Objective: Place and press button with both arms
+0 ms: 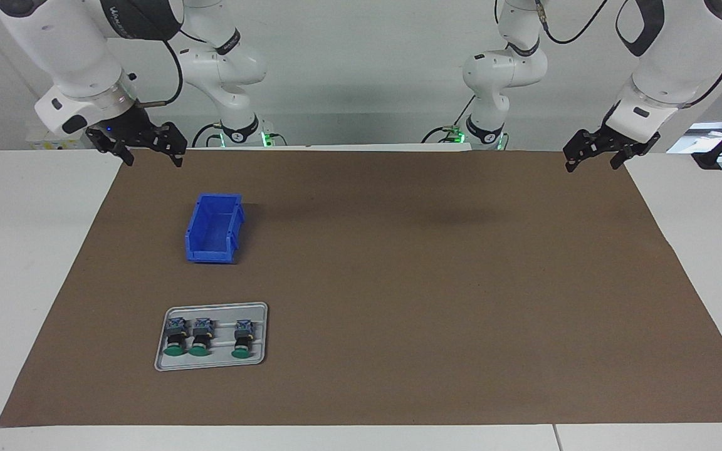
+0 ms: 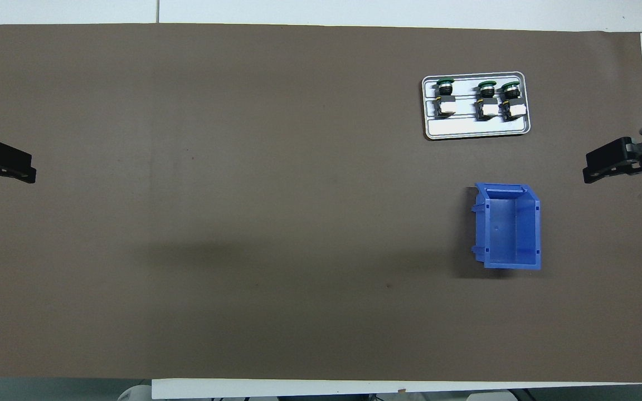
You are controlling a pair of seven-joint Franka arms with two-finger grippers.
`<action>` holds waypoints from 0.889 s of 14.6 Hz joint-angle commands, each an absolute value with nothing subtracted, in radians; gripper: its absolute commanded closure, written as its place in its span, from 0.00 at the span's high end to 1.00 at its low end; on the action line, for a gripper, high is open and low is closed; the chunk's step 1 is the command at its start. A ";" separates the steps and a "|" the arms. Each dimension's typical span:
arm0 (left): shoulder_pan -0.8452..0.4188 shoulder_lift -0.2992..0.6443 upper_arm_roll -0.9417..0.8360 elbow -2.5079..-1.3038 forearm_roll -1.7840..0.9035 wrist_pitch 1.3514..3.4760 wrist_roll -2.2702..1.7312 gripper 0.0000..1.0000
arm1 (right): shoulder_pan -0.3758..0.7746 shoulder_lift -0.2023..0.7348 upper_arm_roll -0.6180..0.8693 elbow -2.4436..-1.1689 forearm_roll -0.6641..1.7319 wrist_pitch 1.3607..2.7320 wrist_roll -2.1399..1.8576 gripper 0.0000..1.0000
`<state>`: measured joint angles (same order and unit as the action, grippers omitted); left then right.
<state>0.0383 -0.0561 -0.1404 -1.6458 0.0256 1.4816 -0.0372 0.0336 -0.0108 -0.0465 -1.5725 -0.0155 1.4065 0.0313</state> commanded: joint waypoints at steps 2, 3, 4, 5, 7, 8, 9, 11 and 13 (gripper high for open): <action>0.035 -0.086 -0.140 -1.677 0.034 1.491 -0.034 1.00 | 0.028 -0.018 -0.046 -1.583 -0.009 1.425 0.006 1.00; 0.035 -0.086 -0.140 -1.677 0.032 1.491 -0.034 1.00 | 0.028 -0.018 -0.045 -1.583 -0.006 1.425 0.012 1.00; 0.035 -0.086 -0.140 -1.678 0.032 1.490 -0.034 1.00 | 0.026 -0.020 -0.046 -1.586 -0.006 1.424 0.015 1.00; 0.035 -0.086 -0.140 -1.677 0.032 1.489 -0.034 1.00 | 0.026 -0.018 -0.046 -1.585 -0.006 1.427 0.014 1.00; 0.034 -0.086 -0.140 -1.677 0.032 1.488 -0.035 1.00 | 0.023 -0.018 -0.045 -1.585 -0.005 1.430 0.003 1.00; 0.035 -0.086 -0.140 -1.677 0.034 1.489 -0.035 1.00 | 0.023 -0.018 -0.044 -1.583 0.006 1.428 -0.006 1.00; 0.038 -0.086 -0.140 -1.677 0.032 1.489 -0.035 1.00 | 0.031 -0.020 -0.044 -1.580 0.011 1.436 -0.033 1.00; 0.040 -0.086 -0.140 -1.677 0.032 1.489 -0.035 1.00 | 0.057 -0.003 -0.037 -1.582 0.008 1.529 -0.049 1.00; 0.040 -0.086 -0.140 -1.678 0.034 1.489 -0.037 1.00 | 0.080 0.087 -0.037 -1.548 -0.005 1.574 -0.046 1.00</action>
<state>0.0362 -0.0563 -0.1404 -1.6458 0.0256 1.4815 -0.0374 0.0651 0.0063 -0.0420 -1.5731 -0.0054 1.5218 -0.0289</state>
